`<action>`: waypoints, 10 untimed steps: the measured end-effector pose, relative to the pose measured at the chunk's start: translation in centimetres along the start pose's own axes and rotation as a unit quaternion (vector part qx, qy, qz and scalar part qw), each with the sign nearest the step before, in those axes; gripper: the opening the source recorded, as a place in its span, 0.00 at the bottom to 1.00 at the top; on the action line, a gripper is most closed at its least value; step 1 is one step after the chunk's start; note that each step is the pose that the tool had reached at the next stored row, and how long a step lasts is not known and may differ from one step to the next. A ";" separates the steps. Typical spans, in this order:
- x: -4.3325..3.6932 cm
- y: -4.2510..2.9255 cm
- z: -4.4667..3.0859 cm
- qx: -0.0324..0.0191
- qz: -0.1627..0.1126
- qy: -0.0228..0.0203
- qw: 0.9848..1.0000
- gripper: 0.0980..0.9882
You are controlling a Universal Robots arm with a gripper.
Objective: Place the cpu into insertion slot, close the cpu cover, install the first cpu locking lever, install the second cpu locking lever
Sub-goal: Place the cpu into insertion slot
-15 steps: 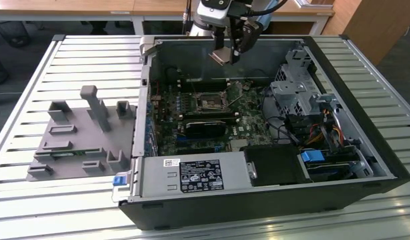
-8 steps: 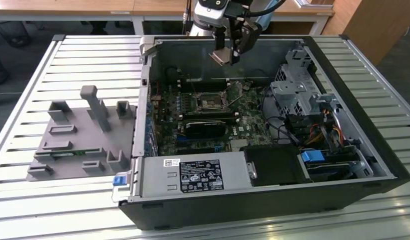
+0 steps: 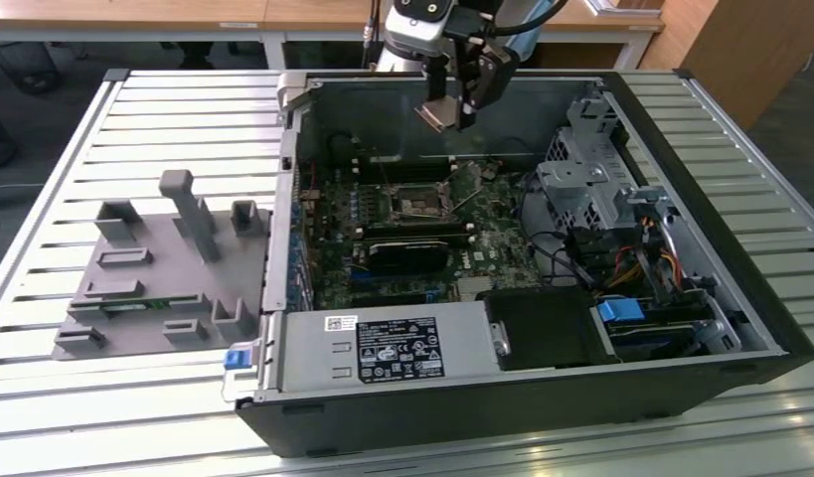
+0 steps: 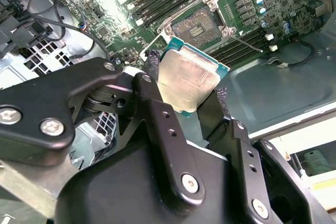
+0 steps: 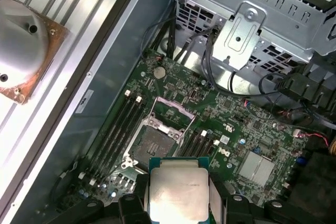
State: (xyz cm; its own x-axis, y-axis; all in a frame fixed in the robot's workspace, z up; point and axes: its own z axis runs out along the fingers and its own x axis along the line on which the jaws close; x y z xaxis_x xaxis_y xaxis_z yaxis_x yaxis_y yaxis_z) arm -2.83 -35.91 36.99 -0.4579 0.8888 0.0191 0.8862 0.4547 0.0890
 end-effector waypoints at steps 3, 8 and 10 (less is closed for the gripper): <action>0.00 0.00 0.06 0.000 0.000 0.000 1.000 0.50; 0.00 -0.01 0.15 0.000 0.001 0.000 1.000 0.50; 0.00 -0.02 0.18 0.000 0.001 0.000 1.000 0.50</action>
State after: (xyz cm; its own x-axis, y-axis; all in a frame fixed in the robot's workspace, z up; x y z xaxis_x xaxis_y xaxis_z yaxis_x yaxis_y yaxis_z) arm -2.83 -35.91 36.80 -0.4555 0.8900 0.0191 0.8874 0.4523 0.0890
